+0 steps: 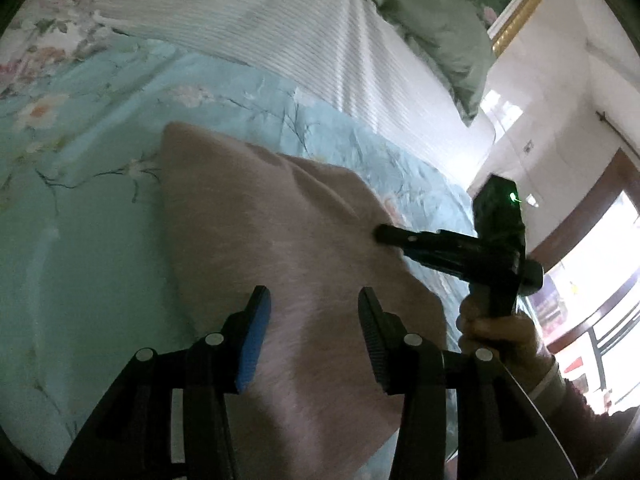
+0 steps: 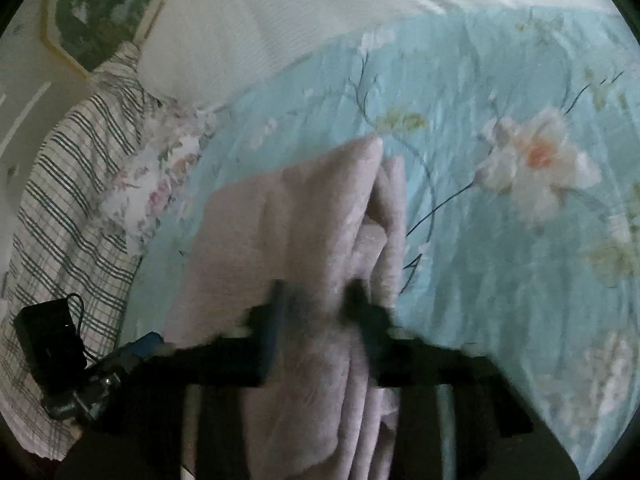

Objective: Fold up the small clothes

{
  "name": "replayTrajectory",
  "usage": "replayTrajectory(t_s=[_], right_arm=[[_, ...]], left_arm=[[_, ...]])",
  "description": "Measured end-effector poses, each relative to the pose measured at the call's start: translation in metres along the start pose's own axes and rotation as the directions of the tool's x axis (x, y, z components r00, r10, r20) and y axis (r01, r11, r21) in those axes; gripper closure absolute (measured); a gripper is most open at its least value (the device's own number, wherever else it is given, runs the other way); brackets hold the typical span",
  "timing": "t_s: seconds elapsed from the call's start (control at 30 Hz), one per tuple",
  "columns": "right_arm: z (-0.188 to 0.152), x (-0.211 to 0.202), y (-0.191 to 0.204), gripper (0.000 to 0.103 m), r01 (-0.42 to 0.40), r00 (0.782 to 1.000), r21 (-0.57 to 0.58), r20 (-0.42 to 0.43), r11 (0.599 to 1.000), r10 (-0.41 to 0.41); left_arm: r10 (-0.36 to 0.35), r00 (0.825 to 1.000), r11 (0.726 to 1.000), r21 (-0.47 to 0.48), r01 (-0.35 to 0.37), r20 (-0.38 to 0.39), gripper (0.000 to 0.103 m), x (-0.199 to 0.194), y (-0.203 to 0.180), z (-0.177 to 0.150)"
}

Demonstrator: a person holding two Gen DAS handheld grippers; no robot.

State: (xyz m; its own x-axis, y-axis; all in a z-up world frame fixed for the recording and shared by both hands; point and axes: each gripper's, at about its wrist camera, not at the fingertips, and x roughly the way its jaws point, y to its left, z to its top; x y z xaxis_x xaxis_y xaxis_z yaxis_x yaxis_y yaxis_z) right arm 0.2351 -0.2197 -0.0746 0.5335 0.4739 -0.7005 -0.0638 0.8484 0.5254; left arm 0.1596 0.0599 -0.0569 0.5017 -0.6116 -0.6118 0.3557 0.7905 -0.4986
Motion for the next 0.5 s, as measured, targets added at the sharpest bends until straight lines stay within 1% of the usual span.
replayTrajectory(t_s=[0.03,0.1,0.13,0.17,0.2,0.3,0.37,0.4,0.5], right_arm=[[0.001,-0.001,0.004,0.087,-0.009,1.000,-0.009,0.009,1.000,0.009],[0.003,-0.016,0.011,0.091,-0.052,0.997,-0.024,0.061,0.998,0.054],[0.004,-0.021,0.011,0.094,-0.052,0.996,-0.026,0.076,0.998,0.053],[0.004,-0.026,0.009,0.095,-0.030,0.995,-0.024,0.092,0.999,0.032],[0.003,-0.027,0.005,0.096,-0.016,0.996,-0.013,0.090,1.000,0.017],[-0.002,-0.008,-0.022,0.096,0.009,1.000,0.059,0.027,0.998,-0.010],[-0.008,0.003,-0.029,0.096,0.026,1.000,0.066,-0.003,0.997,-0.026],[-0.009,0.003,-0.029,0.096,0.036,0.999,0.067,0.000,0.997,-0.036],[-0.005,-0.006,-0.025,0.093,0.061,0.998,0.082,0.011,0.995,-0.062]], left_arm=[[0.001,1.000,1.000,0.003,-0.001,-0.009,0.059,0.002,0.000,0.000],[-0.013,1.000,1.000,0.017,0.014,-0.022,0.059,0.003,-0.002,0.003],[-0.020,0.999,0.999,0.027,0.021,-0.026,0.059,0.003,-0.003,0.003],[-0.018,0.999,0.999,0.029,0.019,-0.032,0.059,0.005,-0.004,0.003],[-0.015,0.999,0.999,0.029,0.016,-0.046,0.059,0.010,-0.004,0.003],[-0.006,0.996,1.000,0.005,0.007,-0.085,0.062,0.026,0.001,-0.003],[-0.012,0.994,1.000,-0.020,0.010,-0.110,0.071,0.039,0.005,-0.010],[-0.013,0.993,1.000,-0.027,0.010,-0.117,0.073,0.041,0.006,-0.013],[-0.004,0.991,1.000,-0.021,0.001,-0.130,0.073,0.036,0.001,-0.011]])
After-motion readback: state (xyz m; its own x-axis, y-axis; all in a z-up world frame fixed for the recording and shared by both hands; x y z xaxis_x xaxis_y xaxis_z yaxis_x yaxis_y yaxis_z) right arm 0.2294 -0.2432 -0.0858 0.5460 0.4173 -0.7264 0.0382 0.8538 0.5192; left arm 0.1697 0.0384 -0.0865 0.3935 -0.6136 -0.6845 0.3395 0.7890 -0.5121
